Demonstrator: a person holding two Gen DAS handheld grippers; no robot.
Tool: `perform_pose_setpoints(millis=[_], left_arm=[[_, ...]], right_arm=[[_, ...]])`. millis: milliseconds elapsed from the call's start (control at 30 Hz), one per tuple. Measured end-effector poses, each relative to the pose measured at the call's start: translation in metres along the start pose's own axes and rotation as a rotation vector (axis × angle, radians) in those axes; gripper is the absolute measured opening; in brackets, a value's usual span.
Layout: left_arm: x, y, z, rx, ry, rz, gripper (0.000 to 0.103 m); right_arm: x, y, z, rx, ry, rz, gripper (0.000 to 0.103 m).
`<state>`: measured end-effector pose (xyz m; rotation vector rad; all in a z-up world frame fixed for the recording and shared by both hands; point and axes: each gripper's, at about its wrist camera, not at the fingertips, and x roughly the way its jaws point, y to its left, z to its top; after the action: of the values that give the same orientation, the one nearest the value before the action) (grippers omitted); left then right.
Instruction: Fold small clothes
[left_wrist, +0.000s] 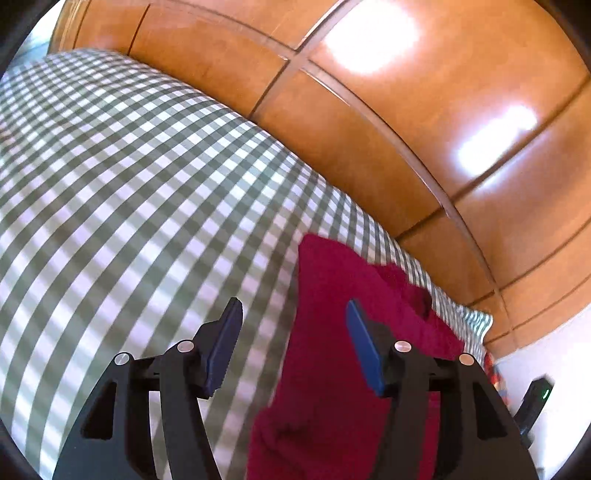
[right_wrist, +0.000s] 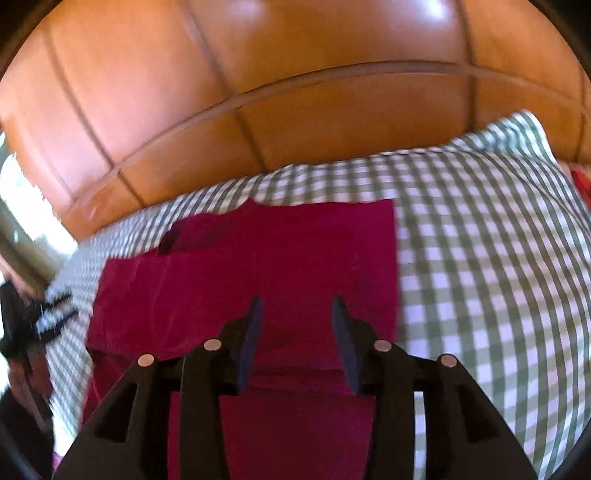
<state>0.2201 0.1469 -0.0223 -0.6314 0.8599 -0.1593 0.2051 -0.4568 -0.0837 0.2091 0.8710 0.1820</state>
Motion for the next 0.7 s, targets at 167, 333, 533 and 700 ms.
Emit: perform_pose_setpoints(millis=[167,333,533,700], left_arm=[[0.039,0.012,0.024,-0.078,0.078,-0.081,0.057],[0.081,0.010,0.031,-0.127,0.184,-0.171,0.060],[0.095,-0.026,0.036,0.002,0.123,-0.152,0.014],[0.078,-0.074,0.023,0.285,-0.045,0.029,0.012]], right_arm=[[0.030,0.009,-0.018,-0.055,0.030,-0.077,0.039],[0.031,0.011,-0.031,-0.082,-0.027,-0.092,0.039],[0.026,0.008,-0.032,-0.060,-0.041,-0.069,0.039],[0.028,0.017,-0.034,-0.096,-0.053,-0.119,0.040]])
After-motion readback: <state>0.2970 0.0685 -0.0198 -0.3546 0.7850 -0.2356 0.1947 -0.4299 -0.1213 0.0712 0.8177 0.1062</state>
